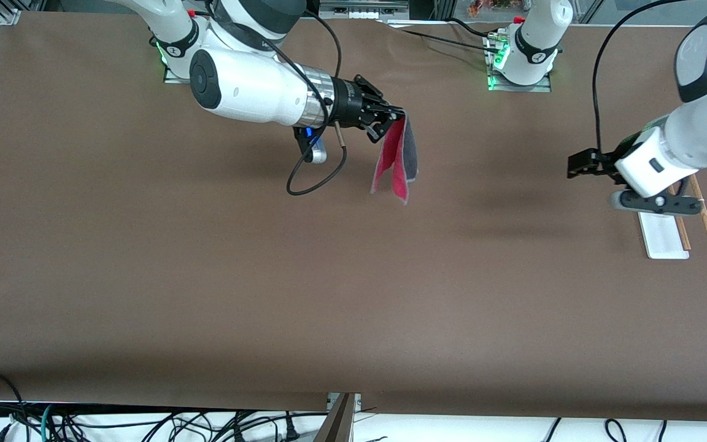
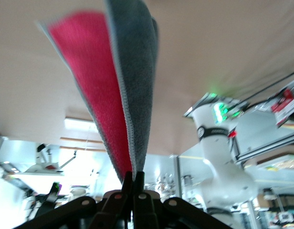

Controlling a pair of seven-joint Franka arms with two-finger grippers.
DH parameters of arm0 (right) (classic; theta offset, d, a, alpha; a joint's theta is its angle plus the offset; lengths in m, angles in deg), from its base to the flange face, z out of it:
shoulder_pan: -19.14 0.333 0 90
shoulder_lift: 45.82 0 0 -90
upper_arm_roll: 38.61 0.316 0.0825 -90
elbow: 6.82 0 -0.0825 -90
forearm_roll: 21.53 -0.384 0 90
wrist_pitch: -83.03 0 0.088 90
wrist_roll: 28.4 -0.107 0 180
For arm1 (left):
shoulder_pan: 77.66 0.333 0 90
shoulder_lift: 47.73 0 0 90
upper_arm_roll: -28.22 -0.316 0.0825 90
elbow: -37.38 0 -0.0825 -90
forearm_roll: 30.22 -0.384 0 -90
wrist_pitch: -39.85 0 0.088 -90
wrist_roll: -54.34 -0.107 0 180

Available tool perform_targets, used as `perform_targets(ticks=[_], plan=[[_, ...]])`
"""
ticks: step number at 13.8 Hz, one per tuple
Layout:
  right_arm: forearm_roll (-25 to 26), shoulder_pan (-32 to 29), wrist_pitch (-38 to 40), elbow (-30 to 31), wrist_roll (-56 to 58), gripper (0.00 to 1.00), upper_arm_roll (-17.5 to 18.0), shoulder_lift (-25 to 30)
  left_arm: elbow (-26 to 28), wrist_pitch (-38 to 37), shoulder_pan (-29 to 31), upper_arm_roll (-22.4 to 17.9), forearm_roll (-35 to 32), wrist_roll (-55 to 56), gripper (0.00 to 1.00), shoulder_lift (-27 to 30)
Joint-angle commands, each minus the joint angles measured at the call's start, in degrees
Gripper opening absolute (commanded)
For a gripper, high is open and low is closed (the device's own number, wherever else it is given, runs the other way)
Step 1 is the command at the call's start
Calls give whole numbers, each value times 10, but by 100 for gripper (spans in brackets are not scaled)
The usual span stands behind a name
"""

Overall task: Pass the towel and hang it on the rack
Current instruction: 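Lift the towel with the right gripper toward the table middle, then move the left gripper toward the hanging towel held by the right gripper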

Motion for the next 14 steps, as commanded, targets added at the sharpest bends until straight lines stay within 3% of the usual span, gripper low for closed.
perform_targets(ticks=[1,5,14], plan=[[-11,27,-39,-57,-64,0,1,-34,-2,-13,4,-1,71,-123,100,-10],[-11,51,-86,-77,-96,0,1,-50,-6,-15,8,-2,128,-222,100,-34],[-12,54,-91,-86,-97,0,1,-54,-46,-10,11,-5,145,-165,100,-88]])
